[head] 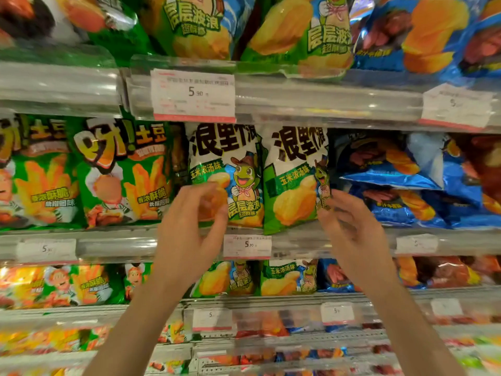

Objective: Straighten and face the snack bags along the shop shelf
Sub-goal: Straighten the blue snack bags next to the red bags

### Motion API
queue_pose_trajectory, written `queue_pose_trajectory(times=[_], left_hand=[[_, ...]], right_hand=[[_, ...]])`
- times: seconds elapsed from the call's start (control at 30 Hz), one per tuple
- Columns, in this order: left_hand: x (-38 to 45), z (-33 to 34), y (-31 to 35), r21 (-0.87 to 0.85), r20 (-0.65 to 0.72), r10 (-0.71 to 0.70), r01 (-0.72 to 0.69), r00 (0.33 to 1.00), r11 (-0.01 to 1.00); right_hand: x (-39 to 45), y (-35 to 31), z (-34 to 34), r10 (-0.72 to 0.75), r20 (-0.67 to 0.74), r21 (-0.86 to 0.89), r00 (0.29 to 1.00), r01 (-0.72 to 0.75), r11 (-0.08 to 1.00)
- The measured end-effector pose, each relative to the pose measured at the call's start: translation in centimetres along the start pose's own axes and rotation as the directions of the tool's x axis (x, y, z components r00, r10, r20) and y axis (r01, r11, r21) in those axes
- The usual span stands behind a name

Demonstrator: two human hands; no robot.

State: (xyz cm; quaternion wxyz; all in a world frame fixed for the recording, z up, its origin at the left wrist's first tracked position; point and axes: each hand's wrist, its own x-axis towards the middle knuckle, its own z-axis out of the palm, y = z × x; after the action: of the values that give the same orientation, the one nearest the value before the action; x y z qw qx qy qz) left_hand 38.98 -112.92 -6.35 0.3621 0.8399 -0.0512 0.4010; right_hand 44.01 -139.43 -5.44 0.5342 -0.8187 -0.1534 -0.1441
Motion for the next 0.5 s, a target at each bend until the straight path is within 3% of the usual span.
queue_pose_trajectory(times=[0.13,0.27,0.5], left_hand=[[-3.5,1.2,0.6,-0.180,0.116,-0.214,0.232,0.970,0.956],[-6.7,3.5,2.1,-0.263,0.195,-0.366,0.408,0.910,0.874],[-6.7,8.8,6.9,-0.255,0.178,-0.433,0.466,0.884,0.847]], right_hand=[[-2.6,1.3,-1.1,0.052,0.038,0.038,0.998,-0.054,0.998],[-4.2,2.7,-2.9,0.079,-0.067,0.044,0.995,-0.076,0.996],[-4.4,8.3,-7.4,0.194,0.107,0.143,0.975,-0.208,0.968]])
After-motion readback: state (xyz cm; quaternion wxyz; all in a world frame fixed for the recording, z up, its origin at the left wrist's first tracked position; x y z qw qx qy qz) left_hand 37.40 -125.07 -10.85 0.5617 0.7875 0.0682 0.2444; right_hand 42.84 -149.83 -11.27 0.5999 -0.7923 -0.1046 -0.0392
